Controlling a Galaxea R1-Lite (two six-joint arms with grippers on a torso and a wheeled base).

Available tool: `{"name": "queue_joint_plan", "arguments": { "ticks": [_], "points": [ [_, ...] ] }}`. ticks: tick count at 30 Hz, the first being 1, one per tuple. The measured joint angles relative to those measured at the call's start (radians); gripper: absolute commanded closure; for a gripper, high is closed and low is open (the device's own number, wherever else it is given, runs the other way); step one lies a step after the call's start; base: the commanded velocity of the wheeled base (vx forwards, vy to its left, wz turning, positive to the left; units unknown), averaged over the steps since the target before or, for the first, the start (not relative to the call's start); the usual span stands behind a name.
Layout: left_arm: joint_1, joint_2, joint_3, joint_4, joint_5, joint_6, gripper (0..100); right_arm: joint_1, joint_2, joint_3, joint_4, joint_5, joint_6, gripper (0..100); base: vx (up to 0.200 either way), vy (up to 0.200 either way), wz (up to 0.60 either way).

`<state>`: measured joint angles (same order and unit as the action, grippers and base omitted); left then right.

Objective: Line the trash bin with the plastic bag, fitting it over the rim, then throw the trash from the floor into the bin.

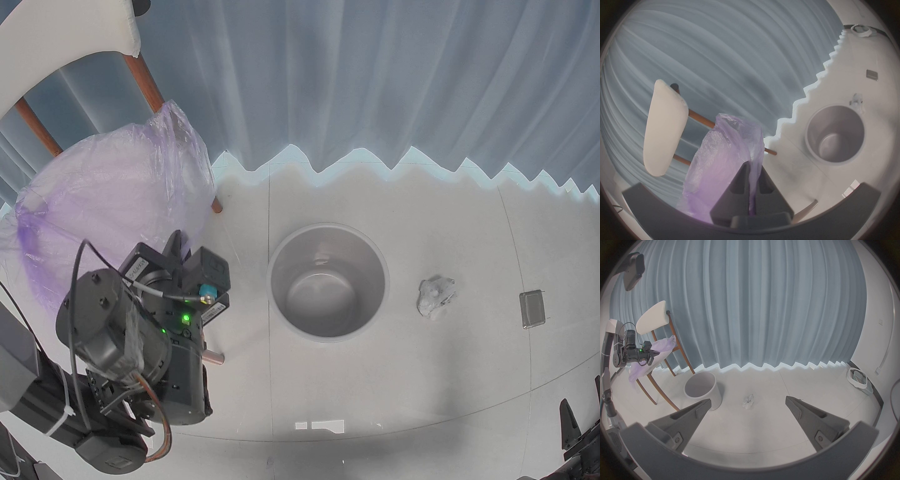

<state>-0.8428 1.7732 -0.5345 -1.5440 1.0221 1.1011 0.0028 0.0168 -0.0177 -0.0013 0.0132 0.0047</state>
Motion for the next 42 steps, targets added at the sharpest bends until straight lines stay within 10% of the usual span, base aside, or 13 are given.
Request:
{"name": "queue_joint_plan", "arguments": {
  "ticks": [22, 42],
  "points": [
    [-0.124, -0.036, -0.007, 0.018, -0.171, -0.158, 100, 0.000, 0.000, 0.000, 0.000, 0.000, 0.000, 0, 0.000, 0.000, 0.00],
    [-0.032, -0.108, 0.030, 0.069, -0.192, -0.150, 100, 0.000, 0.000, 0.000, 0.000, 0.000, 0.000, 0, 0.000, 0.000, 0.00]
  ]
}}
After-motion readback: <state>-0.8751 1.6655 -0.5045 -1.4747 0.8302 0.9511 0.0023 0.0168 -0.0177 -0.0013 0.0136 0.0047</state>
